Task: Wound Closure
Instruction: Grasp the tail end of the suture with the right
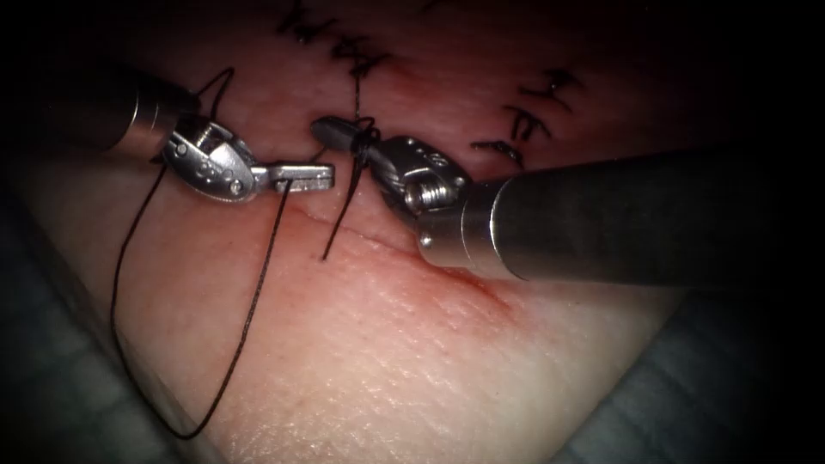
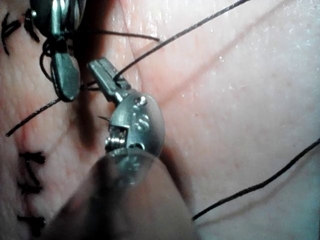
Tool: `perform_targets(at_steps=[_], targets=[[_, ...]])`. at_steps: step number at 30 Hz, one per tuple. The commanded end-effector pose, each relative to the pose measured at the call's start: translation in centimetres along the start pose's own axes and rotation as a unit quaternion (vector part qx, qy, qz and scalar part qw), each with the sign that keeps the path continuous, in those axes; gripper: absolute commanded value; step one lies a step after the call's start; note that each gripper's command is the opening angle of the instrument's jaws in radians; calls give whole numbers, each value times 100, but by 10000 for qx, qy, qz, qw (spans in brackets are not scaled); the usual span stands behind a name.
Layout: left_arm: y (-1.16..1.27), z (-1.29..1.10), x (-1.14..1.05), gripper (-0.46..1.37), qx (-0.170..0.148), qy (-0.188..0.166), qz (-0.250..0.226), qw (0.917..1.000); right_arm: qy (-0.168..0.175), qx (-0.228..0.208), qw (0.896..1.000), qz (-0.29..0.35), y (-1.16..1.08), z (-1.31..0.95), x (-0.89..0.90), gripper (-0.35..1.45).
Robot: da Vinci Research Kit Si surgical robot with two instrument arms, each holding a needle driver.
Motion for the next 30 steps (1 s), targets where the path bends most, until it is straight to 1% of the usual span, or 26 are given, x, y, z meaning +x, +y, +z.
perform_targets(at_steps=[1, 9, 15, 19, 20, 21, 22, 24, 27, 29, 30], targets=[[0, 0, 0, -35, -32, -3, 1, 10000, -3, -12, 10000, 1, 0, -1, 0, -35], [0, 0, 1, -35, -29, -9, -4, 10000, -3, -13, 10000, 5, -3, -2, 0, -35], [2, 5, 3, -35, -65, 68, -12, 10000, 13, -12, 10000, 13, -3, -1, 3, -35], [5, 9, 5, -35, -124, 126, -41, 9998, 257, 33, 9997, 3, -3, -1, 4, -35], [6, 10, 6, -35, -138, 145, -68, 9998, 306, -32, 9995, 6, -3, -1, 4, -9], [7, 10, 7, -35, -146, 157, -67, 9997, 319, -77, 9995, 7, -3, 0, 4, 2], [8, 11, 7, -35, -166, 162, -63, 9997, 347, -168, 9993, 6, -3, 0, 5, 22], [10, 11, 8, -35, -194, 174, -88, 9996, 377, -267, 9989, -3, -2, -1, 5, 40], [10, 10, 9, -35, -205, 185, -89, 9996, 417, -406, 9983, -31, 2, -1, 7, 91], [9, 10, 9, -35, -217, 198, -93, 9995, 437, -471, 9979, -46, 4, -1, 8, 108], [9, 10, 9, -35, -218, 199, -94, 9995, 445, -494, 9978, -51, 5, -1, 8, 111]])
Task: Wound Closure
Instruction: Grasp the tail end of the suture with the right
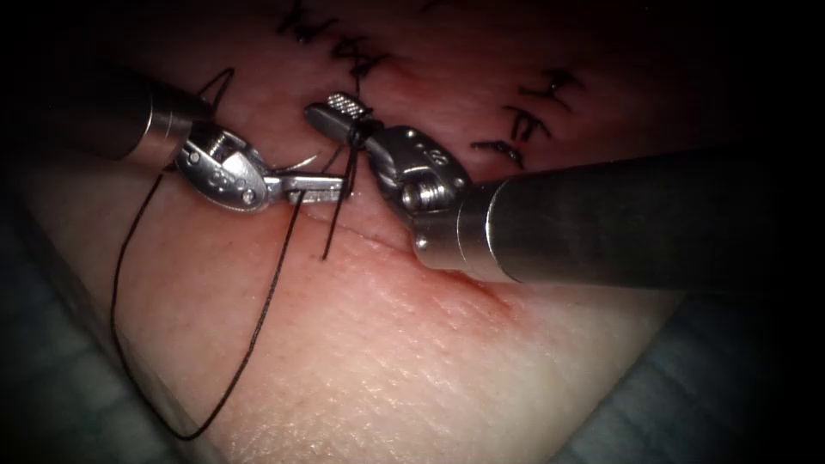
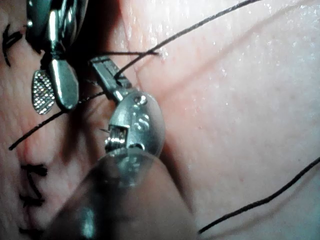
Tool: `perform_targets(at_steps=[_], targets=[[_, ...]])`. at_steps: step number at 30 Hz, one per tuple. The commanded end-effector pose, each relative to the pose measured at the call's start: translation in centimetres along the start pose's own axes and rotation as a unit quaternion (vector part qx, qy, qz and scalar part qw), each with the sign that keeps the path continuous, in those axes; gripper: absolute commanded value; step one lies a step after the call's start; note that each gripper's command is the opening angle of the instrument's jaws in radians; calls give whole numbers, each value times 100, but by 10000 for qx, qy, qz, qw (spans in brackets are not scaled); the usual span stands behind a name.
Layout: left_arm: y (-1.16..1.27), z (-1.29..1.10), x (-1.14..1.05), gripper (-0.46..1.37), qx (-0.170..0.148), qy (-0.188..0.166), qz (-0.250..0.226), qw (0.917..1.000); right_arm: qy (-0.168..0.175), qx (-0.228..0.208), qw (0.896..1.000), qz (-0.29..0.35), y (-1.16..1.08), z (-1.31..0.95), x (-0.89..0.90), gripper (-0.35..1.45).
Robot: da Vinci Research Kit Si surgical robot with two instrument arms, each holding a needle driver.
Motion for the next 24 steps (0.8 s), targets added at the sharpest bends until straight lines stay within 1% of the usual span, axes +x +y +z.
perform_targets(at_steps=[1, 8, 17, 20, 24], targets=[[-1, -1, 0, -35, -34, 2, -2, 10000, 12, -24, 10000, -15, 1, 0, 0, 114], [-8, 2, 4, -35, -57, 2, -48, 10000, 89, -129, 9999, -20, 7, -4, -2, 111], [-13, 7, 5, -35, -52, -19, -106, 9999, 105, -664, 9977, 52, 19, -8, -7, 107], [-14, 9, 4, -35, -54, -15, -106, 9999, 83, -761, 9969, 163, 23, -8, -8, 108], [-15, 11, 2, -35, -56, -11, -109, 9999, 119, -844, 9960, 250, 30, -6, -9, 114]])
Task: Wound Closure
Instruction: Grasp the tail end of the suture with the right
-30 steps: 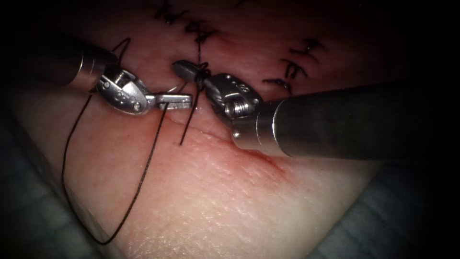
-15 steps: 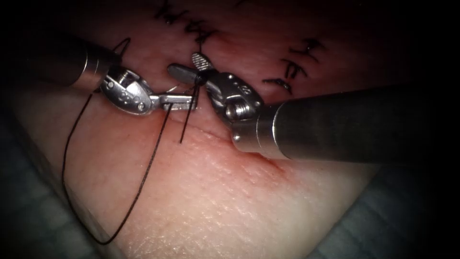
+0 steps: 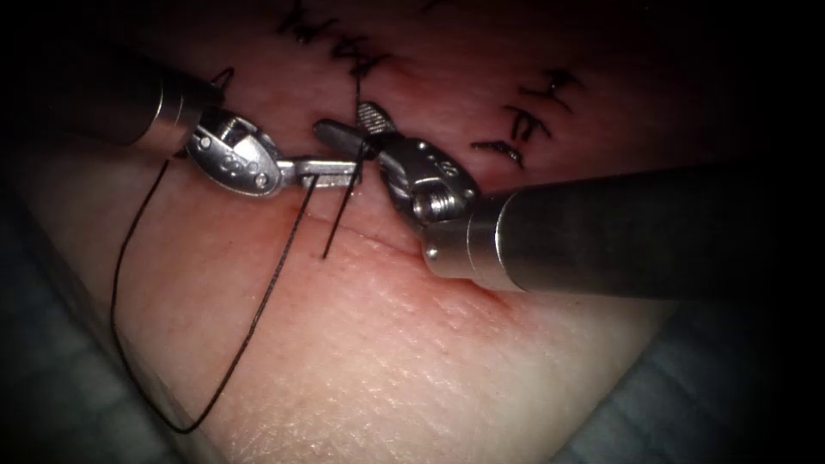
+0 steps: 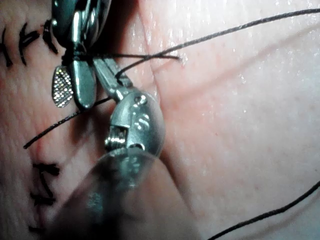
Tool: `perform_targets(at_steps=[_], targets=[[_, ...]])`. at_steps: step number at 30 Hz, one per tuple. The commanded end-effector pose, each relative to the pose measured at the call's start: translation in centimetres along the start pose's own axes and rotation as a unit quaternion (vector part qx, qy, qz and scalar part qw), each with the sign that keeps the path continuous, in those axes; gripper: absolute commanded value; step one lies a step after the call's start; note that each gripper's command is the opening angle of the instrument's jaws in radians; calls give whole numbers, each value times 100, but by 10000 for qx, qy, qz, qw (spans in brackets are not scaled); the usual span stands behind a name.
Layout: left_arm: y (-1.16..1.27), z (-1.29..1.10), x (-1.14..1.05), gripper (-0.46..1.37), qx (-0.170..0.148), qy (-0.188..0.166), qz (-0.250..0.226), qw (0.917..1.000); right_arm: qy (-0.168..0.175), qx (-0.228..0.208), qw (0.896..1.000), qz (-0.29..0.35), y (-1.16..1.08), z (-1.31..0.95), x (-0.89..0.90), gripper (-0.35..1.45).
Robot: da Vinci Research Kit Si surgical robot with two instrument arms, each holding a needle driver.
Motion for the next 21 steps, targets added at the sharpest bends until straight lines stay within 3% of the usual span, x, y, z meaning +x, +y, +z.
perform_targets(at_steps=[1, 21], targets=[[0, 1, -1, -35, -43, 3, 0, 10000, 5, 8, 10000, 41, 1, 1, 0, 114], [-4, 15, -12, -35, -40, 41, 65, 10000, -362, -173, 9989, 222, 30, 25, -2, 103]])
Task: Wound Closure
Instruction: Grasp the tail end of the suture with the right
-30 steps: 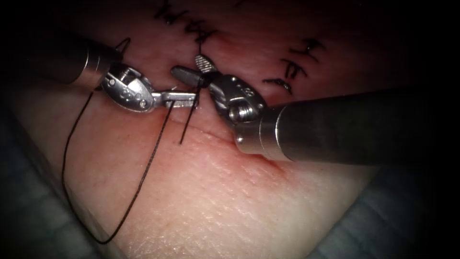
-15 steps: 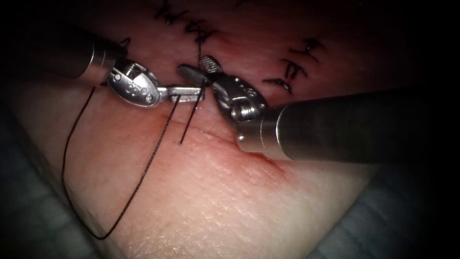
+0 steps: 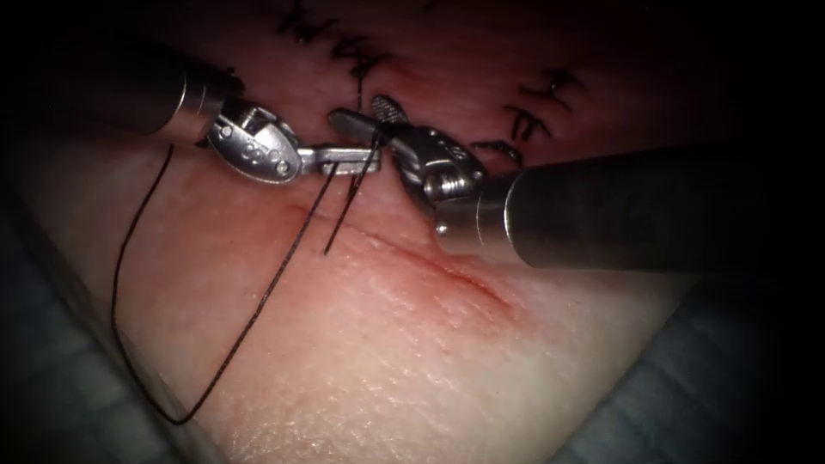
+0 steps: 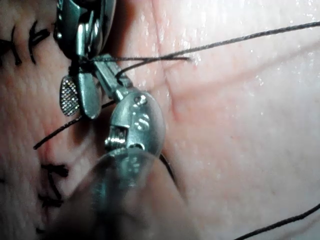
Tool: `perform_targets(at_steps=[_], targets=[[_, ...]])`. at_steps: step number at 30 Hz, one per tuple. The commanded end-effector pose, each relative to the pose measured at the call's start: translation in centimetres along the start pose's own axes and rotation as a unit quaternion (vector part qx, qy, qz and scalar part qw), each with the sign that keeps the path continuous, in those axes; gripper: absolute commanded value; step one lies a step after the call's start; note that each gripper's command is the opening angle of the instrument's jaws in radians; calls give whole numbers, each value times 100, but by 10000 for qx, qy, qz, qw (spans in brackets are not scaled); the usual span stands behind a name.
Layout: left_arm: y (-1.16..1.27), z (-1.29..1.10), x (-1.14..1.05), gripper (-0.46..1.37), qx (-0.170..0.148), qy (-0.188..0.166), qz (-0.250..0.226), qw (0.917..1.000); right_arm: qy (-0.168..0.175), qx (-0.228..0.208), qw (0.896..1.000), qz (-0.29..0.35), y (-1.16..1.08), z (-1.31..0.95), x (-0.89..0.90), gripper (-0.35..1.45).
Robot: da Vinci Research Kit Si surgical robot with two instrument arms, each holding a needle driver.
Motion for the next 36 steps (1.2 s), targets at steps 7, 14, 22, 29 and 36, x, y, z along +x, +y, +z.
perform_targets(at_steps=[7, 14, 22, 29, 36], targets=[[1, 0, -1, -35, -27, 5, -17, 10000, -53, -38, 10000, 16, 4, 11, 0, 102], [2, 0, -1, -35, -28, 7, -40, 10000, -85, -28, 9999, 99, 7, 18, -1, 90], [5, -1, -3, -35, -26, 12, -77, 10000, -102, -4, 9999, 104, 6, 23, -1, 76], [9, -3, -6, -35, -25, 24, -78, 10000, -120, 26, 9999, 113, 4, 24, 0, 49], [10, -3, -6, -35, -24, 25, -98, 9999, -185, 167, 9996, 120, 3, 24, 1, -35]])
